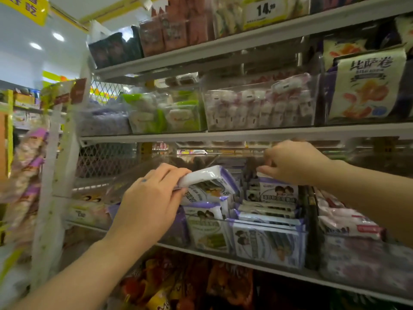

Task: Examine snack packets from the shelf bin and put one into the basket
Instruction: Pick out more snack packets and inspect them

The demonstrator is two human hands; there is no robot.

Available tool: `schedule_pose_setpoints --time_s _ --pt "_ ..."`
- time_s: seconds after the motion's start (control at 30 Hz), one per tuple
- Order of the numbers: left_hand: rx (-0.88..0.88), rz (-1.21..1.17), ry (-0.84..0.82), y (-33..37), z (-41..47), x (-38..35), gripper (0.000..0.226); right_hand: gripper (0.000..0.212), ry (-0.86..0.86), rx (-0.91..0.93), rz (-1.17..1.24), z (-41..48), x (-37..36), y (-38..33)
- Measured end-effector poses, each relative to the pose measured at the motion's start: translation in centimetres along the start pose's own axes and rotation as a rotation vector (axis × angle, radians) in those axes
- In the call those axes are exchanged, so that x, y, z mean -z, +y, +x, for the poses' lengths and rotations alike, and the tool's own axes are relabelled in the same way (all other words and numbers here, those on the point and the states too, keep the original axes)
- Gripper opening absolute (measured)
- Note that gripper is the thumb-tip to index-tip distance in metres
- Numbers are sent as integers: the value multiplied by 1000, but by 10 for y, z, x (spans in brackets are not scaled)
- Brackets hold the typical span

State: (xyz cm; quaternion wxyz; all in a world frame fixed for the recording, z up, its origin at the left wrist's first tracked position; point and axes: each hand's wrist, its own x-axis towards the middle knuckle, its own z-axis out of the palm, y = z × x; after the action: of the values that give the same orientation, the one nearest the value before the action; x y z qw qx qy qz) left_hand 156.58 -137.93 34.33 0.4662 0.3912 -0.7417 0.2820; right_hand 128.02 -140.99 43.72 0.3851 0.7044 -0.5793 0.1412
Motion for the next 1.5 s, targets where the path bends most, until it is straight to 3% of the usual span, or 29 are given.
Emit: schedule_pose_setpoints --time_s 0.07,0.17,0.27,0.4,0.5,0.6,0.7,0.77,0.87,1.0,1.23,1.5 --pt "60 -69 15 -7 -19 9 32 32 103 54 184 -8 12 -32" --pt "214 -180 1 -20 -53 20 34 29 107 103 733 -26 25 -94" --pt "325 -223 -66 -39 -92 30 34 26 -48 183 1149 -46 18 -158" --pt "417 -311 -222 -66 -135 49 28 26 -216 238 1361 -69 -16 -233" --pt "525 -438 -298 -83 -165 58 33 30 -299 144 1541 -80 -45 -275" --pt "719 -508 -140 -102 -198 53 36 34 -419 -20 1718 -94 -74 -311" --pt "1031 -728 28 -114 -236 34 33 40 -509 -193 1814 -106 -108 -340" --pt "1213 -913 49 -114 -260 17 25 30 -582 -281 1885 -115 -129 -354" --pt "1341 -1098 74 -107 -283 -2 16 18 -713 -363 1958 -123 -153 -368" --pt "1358 -1292 171 -105 -294 -18 23 17 -739 -440 1970 -121 -166 -372" --pt "1201 -1522 -67 -101 -308 -32 69 25 -799 -603 2013 -122 -177 -367" --pt "1329 -1536 202 -96 -309 -44 53 30 -888 -804 2176 -120 -185 -367"
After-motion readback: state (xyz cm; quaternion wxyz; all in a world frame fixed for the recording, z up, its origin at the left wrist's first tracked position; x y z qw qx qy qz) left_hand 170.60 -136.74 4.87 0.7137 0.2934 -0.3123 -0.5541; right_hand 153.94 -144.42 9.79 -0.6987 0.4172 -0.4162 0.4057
